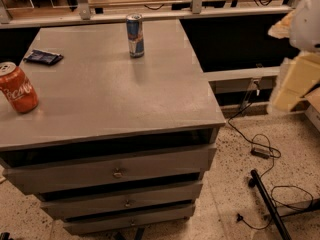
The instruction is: Knock redbull can over
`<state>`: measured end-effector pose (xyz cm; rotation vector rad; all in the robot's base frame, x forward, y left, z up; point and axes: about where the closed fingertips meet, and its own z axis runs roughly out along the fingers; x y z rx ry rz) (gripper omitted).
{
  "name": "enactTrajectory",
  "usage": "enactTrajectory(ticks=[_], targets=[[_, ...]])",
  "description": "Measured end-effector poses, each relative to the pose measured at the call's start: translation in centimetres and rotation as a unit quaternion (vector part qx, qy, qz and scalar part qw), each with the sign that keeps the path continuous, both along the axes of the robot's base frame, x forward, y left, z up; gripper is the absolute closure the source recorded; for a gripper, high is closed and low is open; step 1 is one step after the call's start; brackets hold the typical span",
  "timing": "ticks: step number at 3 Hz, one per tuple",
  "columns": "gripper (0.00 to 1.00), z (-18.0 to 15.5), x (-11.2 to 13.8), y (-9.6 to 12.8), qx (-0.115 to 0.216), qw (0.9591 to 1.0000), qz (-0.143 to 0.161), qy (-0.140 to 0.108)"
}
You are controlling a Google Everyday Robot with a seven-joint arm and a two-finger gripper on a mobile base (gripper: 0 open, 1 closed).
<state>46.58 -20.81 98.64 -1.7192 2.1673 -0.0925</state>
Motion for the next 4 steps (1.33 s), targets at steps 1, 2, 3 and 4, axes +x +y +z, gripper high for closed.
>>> enactTrajectory(ticks=[1, 2, 3, 4], targets=[[0.0, 1.5, 7.1, 2.8, 0.044, 0.9979, 0.036, -0.031], [0.0, 1.0, 14.0, 6.6, 0.098, 0.9923, 0.061, -0.045], [0.0, 0.7, 17.0, 8.2, 0.123, 0.9885, 0.072, -0.051], [0.0, 0.6, 17.3, 8.4, 0.129, 0.9875, 0.074, -0.053]])
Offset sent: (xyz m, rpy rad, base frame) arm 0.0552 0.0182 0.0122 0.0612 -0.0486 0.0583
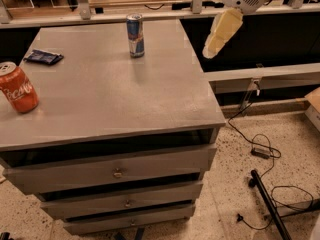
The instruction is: Knock redbull can over
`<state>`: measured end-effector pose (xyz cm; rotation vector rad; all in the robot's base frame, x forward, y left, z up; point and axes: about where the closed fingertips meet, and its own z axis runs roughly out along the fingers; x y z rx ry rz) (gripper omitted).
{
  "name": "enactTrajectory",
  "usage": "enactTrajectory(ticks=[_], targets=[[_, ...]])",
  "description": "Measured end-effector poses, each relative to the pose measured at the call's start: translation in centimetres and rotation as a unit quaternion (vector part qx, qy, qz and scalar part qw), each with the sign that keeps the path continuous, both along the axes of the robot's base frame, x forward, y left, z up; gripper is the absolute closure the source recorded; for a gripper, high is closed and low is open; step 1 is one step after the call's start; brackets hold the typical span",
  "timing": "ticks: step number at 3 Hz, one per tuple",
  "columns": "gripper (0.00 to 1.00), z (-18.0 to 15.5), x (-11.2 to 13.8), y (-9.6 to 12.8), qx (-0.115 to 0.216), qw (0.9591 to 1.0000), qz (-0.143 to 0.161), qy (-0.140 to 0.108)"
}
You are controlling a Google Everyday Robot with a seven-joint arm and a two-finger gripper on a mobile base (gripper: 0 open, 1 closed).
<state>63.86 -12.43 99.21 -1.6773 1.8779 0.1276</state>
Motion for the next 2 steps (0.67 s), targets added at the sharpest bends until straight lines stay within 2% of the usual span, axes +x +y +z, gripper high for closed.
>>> enactTrajectory(ticks=[1, 2], targets=[[0.0, -1.4, 4.3, 2.6, 0.09, 0.9953, 0.022, -0.028], [0.0, -2.4, 10.6, 5.6, 0.211, 0.9757, 0.035, -0.048]])
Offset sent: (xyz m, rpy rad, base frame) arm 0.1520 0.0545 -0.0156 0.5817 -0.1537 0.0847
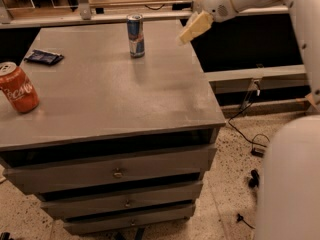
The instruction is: Knock redbull can over
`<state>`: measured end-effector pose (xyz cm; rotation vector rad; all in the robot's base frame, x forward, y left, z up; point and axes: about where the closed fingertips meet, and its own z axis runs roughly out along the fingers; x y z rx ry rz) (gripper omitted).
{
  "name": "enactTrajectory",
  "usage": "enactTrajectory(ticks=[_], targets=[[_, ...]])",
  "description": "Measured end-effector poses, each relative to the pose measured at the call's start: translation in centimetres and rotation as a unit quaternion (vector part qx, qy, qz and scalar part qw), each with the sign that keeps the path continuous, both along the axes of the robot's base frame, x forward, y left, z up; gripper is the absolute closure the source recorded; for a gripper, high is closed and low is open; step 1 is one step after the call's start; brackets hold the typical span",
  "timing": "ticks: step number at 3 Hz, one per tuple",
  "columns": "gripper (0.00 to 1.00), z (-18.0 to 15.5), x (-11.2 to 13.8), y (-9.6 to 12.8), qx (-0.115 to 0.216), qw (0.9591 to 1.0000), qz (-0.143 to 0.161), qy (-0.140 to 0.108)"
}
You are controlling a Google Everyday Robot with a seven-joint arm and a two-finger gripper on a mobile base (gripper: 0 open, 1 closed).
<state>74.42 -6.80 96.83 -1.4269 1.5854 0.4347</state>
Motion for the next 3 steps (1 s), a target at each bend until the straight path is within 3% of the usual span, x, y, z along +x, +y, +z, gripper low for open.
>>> enactTrajectory(ticks=[1, 3], targets=[[0.0, -1.0, 4.1, 3.3, 0.085, 0.9963, 0.011, 0.01], [0.0, -2.7, 6.1, 9.1, 0.155, 0.9853, 0.043, 0.057]])
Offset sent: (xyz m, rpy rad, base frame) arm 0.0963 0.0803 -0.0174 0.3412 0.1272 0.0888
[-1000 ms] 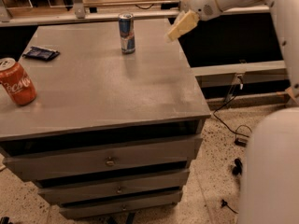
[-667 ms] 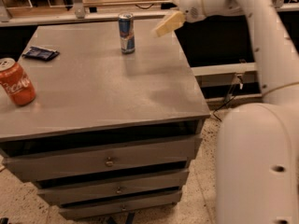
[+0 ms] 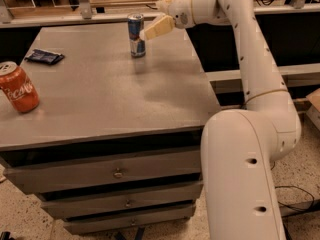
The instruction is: Knock redbull can over
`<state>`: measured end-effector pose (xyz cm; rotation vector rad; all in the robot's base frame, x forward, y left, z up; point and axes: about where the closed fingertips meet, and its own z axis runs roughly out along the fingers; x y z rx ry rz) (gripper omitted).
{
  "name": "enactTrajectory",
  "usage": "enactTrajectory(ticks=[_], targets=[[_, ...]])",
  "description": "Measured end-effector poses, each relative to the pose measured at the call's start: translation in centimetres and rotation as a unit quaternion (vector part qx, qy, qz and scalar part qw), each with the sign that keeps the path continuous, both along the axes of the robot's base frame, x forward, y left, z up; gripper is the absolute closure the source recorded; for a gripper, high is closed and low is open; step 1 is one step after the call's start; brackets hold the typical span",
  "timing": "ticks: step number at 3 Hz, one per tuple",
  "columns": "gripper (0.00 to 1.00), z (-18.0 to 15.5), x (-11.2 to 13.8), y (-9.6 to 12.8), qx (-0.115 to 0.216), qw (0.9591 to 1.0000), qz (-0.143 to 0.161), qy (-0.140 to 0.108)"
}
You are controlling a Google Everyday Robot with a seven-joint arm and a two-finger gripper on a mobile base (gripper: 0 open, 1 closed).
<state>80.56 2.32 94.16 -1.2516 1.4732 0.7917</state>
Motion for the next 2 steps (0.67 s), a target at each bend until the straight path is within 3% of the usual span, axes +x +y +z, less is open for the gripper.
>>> enactTrajectory(ticks=[1, 2], targets=[[0.0, 0.32, 0.27, 3.4, 0.028, 0.9993, 0.018, 0.015], [0.0, 0.0, 0.67, 4.32, 0.028, 0.9993, 0.017, 0.018]])
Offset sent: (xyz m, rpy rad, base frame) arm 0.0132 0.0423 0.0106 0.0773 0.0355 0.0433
